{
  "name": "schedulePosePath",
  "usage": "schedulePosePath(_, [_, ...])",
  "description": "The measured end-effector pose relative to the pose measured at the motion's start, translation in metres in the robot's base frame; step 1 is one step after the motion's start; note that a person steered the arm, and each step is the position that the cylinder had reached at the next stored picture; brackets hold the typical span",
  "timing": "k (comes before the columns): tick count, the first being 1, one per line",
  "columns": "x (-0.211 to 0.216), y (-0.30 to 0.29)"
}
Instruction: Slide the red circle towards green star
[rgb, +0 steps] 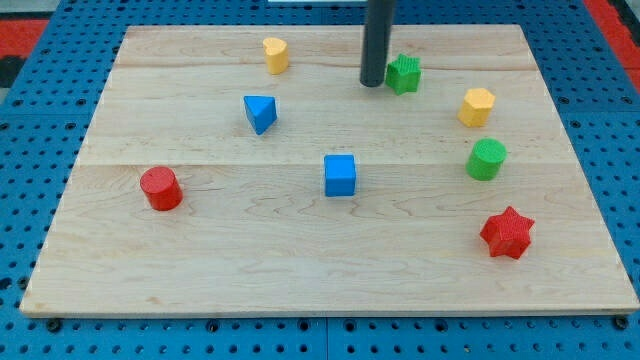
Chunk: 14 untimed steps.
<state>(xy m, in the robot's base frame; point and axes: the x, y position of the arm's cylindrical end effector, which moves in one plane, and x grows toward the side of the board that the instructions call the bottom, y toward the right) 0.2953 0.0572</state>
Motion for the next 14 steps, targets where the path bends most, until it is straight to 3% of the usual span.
schedulePosePath(2, [0.002,0.074])
schedulePosePath(3, [0.019,0.064])
schedulePosePath(4, [0.037,0.09])
schedulePosePath(6, [0.011,0.096])
schedulePosePath(8, [0.005,0.044])
schedulePosePath(9, [0.002,0.089])
schedulePosePath(13, [0.002,0.113])
schedulePosePath(14, [0.012,0.097])
